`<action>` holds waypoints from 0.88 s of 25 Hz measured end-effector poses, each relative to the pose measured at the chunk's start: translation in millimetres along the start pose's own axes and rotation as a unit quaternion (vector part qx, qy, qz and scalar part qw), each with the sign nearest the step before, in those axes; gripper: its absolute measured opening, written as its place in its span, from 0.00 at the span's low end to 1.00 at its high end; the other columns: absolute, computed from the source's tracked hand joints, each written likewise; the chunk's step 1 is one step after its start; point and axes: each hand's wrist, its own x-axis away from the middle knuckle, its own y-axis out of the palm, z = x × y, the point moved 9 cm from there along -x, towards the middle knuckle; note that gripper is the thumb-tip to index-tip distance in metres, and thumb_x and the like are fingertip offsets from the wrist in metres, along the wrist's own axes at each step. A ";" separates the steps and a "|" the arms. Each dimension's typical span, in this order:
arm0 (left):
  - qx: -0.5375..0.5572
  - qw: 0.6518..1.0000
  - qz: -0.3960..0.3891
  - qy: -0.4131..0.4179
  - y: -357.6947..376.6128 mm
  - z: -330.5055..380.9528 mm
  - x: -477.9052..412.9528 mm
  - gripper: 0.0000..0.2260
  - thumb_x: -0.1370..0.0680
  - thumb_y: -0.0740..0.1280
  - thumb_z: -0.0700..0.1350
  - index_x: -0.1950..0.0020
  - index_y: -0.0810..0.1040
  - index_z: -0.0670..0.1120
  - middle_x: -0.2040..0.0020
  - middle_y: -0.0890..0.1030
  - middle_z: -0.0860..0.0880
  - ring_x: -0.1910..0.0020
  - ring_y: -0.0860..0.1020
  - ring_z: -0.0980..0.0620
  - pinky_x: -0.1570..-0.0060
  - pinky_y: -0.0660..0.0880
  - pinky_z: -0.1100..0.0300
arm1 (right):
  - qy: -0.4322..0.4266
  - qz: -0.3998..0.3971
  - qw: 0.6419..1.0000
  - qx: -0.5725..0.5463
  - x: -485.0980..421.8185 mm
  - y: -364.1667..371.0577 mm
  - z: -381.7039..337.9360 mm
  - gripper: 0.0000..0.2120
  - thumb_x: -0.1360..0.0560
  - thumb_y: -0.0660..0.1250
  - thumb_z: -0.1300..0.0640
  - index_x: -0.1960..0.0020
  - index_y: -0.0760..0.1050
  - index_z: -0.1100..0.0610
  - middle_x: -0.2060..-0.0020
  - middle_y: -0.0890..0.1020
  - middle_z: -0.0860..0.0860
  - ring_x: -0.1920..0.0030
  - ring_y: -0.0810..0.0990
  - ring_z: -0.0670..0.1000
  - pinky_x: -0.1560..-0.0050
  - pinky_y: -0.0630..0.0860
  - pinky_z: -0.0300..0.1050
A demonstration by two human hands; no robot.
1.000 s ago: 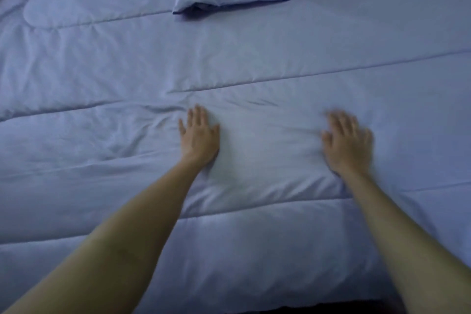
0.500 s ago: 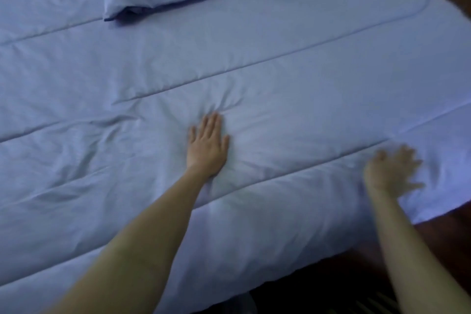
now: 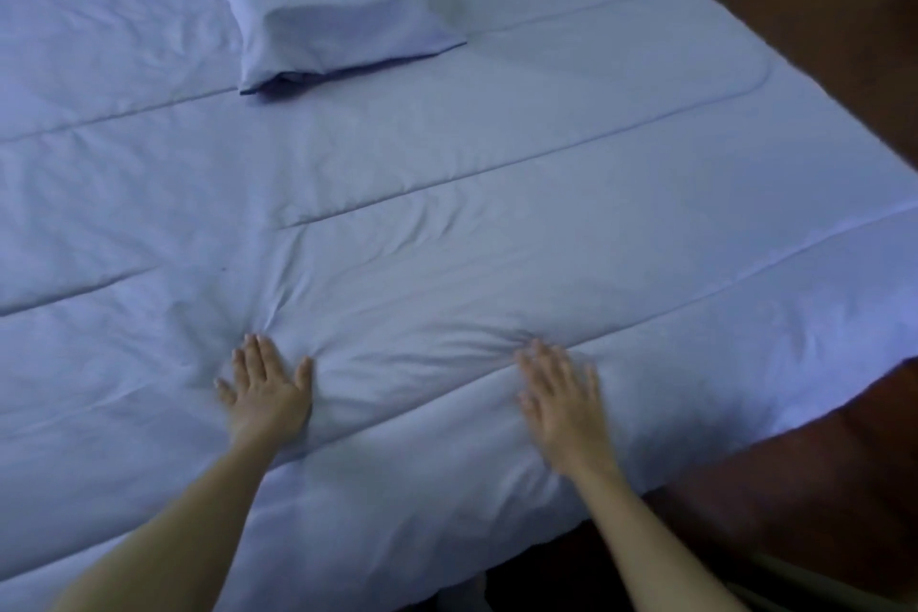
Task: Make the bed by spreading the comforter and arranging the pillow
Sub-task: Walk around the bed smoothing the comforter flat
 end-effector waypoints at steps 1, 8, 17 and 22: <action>-0.003 1.000 0.002 -0.008 0.5 0.3 1.6 0.33 0.20 0.47 0.60 0.22 0.43 0.42 0.21 0.43 0.45 0.22 0.44 0.46 0.26 0.42 0.44 | 0.054 -0.024 0.998 0.008 -3.5 -2.4 33.3 0.27 0.24 0.53 0.44 0.26 0.61 0.47 0.27 0.66 0.49 0.29 0.69 0.54 0.34 0.63 0.63; 0.037 0.991 -0.028 0.126 -52.1 126.2 24.1 0.22 0.21 0.54 0.46 0.27 0.63 0.45 0.26 0.65 0.43 0.28 0.64 0.43 0.30 0.58 0.47 | 0.273 -0.048 0.940 -0.199 -34.5 -95.4 117.0 0.21 0.20 0.55 0.54 0.27 0.65 0.55 0.27 0.66 0.54 0.27 0.65 0.55 0.28 0.62 0.51; 0.187 0.916 0.094 0.342 -176.6 378.8 112.5 0.15 0.21 0.57 0.42 0.37 0.76 0.51 0.37 0.78 0.50 0.39 0.75 0.47 0.43 0.72 0.55 | 0.105 0.131 0.901 -0.399 -108.5 -276.5 146.0 0.13 0.23 0.60 0.59 0.44 0.81 0.52 0.48 0.83 0.46 0.49 0.79 0.45 0.51 0.69 0.30; 0.343 0.869 0.149 0.324 -171.2 462.6 157.5 0.14 0.23 0.58 0.38 0.43 0.78 0.50 0.46 0.82 0.53 0.46 0.79 0.52 0.45 0.76 0.55 | 0.014 0.132 0.881 -0.453 -135.8 -321.2 207.4 0.12 0.24 0.61 0.61 0.50 0.80 0.48 0.55 0.84 0.43 0.54 0.82 0.44 0.56 0.73 0.26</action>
